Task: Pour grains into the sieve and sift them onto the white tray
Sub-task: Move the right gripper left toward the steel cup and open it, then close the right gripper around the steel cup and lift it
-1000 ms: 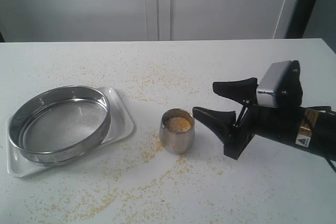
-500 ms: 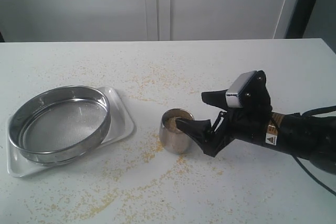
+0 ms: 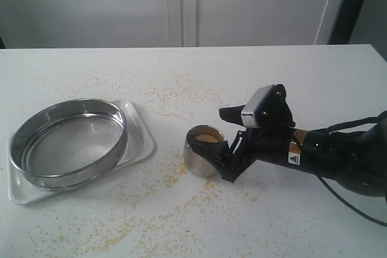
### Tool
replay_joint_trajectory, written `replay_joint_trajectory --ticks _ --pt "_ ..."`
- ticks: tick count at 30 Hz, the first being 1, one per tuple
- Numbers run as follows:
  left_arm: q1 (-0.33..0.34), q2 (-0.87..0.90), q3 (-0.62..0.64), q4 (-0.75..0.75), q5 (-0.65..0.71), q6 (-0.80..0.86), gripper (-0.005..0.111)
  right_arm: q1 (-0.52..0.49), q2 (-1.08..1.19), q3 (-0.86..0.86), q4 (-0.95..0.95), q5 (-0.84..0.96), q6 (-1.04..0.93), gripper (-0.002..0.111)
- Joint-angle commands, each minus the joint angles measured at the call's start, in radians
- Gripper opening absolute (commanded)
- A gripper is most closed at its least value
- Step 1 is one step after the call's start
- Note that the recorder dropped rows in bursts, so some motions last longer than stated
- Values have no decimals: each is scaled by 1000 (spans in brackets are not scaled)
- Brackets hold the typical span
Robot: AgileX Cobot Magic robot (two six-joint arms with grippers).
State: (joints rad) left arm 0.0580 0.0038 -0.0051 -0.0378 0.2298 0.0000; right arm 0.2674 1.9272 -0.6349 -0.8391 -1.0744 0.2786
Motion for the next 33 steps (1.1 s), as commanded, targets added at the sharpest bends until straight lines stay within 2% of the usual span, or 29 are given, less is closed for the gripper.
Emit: replay_joint_trajectory --ticks 1,15,22,28,33 --pt "0 -4 5 -10 -1 0 1 4 3 -23 26 28 -21 86" --pt "0 -4 5 -10 -1 0 1 4 77 -52 39 40 -23 86" --pt "0 -4 5 -10 -1 0 1 4 94 -59 47 38 -23 92" --pt "0 -4 5 -10 -1 0 1 4 94 -61 20 -74 -9 92" --pt "0 -4 5 -10 -1 0 1 4 76 -62 20 -76 -5 92"
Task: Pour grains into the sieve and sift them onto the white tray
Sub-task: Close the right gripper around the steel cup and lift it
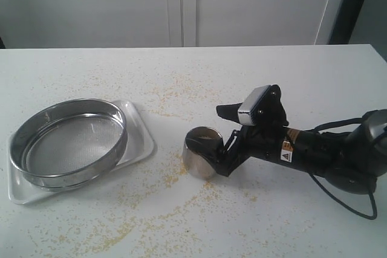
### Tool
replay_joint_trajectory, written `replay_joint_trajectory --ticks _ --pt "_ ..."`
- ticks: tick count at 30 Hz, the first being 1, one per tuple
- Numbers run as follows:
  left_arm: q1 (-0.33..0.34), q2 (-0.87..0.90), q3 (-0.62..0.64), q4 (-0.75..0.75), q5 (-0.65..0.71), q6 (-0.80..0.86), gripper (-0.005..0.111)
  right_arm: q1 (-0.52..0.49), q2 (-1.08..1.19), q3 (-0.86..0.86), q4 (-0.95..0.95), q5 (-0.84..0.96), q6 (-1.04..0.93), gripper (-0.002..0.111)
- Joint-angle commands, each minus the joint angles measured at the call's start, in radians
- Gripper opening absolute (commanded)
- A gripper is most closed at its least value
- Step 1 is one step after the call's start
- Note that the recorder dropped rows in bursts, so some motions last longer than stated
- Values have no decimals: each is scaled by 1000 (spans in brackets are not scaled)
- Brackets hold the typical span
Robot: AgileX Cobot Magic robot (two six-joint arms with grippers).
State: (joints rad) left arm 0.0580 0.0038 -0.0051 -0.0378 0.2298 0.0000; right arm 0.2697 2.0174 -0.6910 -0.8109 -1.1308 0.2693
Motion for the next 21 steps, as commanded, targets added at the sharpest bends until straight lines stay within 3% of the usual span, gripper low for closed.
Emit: replay_joint_trajectory --ticks 1,11,21 --pt "0 -4 5 -10 -1 0 1 2 -23 -6 -9 -20 4 92" --pt "0 -4 5 -10 -1 0 1 2 -41 -6 -63 16 129 92" --pt "0 -4 5 -10 -1 0 1 2 -37 -6 -135 103 124 92"
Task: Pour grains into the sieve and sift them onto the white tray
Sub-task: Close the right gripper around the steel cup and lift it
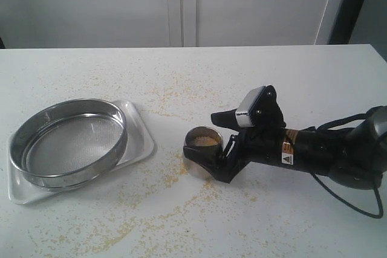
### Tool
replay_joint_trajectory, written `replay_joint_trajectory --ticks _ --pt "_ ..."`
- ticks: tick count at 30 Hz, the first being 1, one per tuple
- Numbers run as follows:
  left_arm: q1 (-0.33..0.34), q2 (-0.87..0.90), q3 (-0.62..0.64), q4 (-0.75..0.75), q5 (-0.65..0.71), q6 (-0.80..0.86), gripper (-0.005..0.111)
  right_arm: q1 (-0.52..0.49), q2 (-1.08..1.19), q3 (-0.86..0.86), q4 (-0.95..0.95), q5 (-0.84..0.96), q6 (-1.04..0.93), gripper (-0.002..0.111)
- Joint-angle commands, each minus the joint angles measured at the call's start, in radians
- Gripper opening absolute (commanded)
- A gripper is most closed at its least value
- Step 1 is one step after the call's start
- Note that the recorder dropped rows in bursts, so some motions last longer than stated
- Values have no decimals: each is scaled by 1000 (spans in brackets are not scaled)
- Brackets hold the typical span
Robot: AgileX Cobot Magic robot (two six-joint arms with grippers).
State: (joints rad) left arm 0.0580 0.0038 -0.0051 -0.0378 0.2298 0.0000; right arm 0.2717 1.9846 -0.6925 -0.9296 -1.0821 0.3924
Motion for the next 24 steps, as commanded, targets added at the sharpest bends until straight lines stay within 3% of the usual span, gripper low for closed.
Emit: replay_joint_trajectory --ticks 1,24 --pt "0 -4 5 -10 -1 0 1 0 -2 -4 -16 69 -7 92" --pt "0 -4 5 -10 -1 0 1 0 134 -110 -3 60 -55 91"
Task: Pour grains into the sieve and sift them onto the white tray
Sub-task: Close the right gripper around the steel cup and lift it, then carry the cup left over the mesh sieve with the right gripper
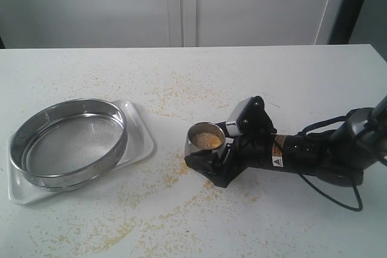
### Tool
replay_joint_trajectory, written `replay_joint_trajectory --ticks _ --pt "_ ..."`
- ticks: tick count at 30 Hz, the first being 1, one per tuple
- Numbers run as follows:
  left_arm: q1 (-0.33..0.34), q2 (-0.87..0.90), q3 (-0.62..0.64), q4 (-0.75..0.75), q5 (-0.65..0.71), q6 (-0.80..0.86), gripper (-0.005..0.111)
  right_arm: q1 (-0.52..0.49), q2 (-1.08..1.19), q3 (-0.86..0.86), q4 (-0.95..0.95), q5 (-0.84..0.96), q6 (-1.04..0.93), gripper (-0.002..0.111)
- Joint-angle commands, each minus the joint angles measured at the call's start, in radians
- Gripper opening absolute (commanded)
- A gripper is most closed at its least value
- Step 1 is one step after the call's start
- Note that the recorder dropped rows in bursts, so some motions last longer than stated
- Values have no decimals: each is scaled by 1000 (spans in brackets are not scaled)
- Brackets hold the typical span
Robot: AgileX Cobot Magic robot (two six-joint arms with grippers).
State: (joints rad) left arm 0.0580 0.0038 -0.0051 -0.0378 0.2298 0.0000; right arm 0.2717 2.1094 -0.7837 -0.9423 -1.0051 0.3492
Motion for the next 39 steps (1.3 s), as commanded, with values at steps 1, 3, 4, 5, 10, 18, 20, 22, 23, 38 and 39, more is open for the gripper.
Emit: replay_joint_trajectory --ticks 1,3,4,5,10,18,20,22,23,38,39 --pt "0 -4 5 -10 -1 0 1 0 13 -23 10 -19 -12 91" --pt "0 -4 5 -10 -1 0 1 0 26 -31 12 -20 -12 91" --pt "0 -4 5 -10 -1 0 1 0 33 -33 12 -20 -12 91" --pt "0 -4 5 -10 -1 0 1 0 44 -35 15 -31 -12 91" --pt "0 -4 5 -10 -1 0 1 0 68 -53 21 -44 -9 83" --pt "0 -4 5 -10 -1 0 1 0 68 -53 25 -82 -9 11" --pt "0 -4 5 -10 -1 0 1 0 68 -53 25 -94 -9 0" --pt "0 -4 5 -10 -1 0 1 0 66 -53 25 -118 -9 0" --pt "0 -4 5 -10 -1 0 1 0 64 -53 21 -128 -9 0" --pt "0 -4 5 -10 -1 0 1 0 -148 -53 -114 -5 193 0" --pt "0 -4 5 -10 -1 0 1 0 -164 -53 -131 3 215 0"
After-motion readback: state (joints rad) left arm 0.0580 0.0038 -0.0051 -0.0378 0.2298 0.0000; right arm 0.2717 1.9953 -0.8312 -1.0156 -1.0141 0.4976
